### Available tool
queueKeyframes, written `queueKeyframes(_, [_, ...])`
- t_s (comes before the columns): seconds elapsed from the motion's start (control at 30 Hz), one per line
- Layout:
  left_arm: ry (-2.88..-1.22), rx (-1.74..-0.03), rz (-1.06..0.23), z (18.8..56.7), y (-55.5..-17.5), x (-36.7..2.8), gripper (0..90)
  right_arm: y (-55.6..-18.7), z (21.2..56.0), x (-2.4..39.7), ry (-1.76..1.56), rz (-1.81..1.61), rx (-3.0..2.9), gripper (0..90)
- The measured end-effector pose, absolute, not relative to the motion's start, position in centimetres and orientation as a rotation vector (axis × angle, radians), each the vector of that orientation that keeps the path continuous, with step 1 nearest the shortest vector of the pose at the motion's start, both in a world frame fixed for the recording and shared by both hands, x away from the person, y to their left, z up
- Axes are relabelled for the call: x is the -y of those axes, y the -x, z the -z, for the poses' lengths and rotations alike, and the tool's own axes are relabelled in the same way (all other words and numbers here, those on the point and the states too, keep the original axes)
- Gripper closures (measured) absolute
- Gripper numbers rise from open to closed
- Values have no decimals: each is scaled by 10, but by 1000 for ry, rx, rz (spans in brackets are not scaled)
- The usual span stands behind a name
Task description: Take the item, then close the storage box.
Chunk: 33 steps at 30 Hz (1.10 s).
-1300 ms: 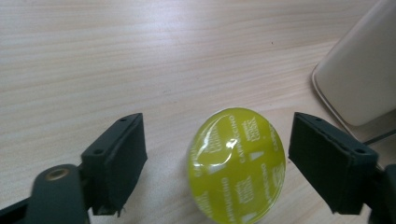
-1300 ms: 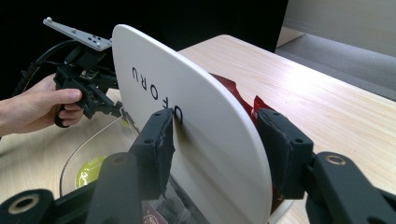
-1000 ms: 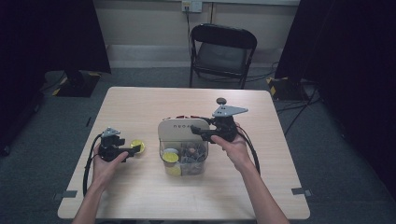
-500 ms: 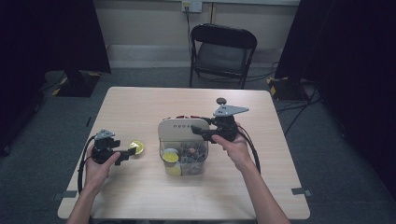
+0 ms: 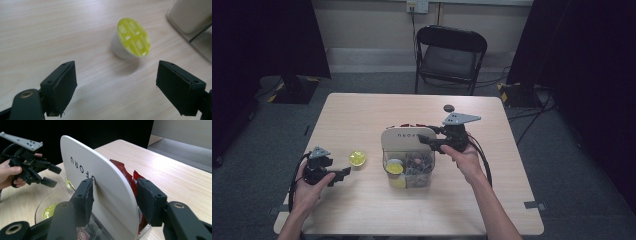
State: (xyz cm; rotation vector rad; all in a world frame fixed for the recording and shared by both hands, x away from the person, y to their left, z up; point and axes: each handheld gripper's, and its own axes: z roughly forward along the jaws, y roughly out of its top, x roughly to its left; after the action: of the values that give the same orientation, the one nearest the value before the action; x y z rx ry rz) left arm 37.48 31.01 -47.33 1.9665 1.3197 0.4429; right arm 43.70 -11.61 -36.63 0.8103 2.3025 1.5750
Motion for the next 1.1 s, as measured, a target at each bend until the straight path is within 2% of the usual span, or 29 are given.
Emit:
queueKeyframes(0.07, [-1959, -1319, -457, 477, -370, -314, 197, -437, 366, 116, -811, -1572, -2305, 490])
queueKeyframes(0.23, [-2017, -1349, -477, 493, -363, -318, 195, -438, 367, 115, -831, -1571, -2316, 493])
queueKeyframes(0.27, [-2035, -1331, -522, 495, -360, -317, 183, -438, 367, 114, -824, -1573, -2322, 495])
queueKeyframes(0.57, [-1980, -1326, -582, 502, -358, -316, 145, -433, 364, 113, -780, -1582, -2329, 527])
queueKeyframes(0.7, [-1975, -1333, -583, 502, -359, -316, 133, -432, 362, 115, -785, -1610, -2323, 569])
queueKeyframes(1.1, [-1975, -1333, -583, 502, -359, -316, 133, -428, 358, 114, -753, -1614, -2340, 572])
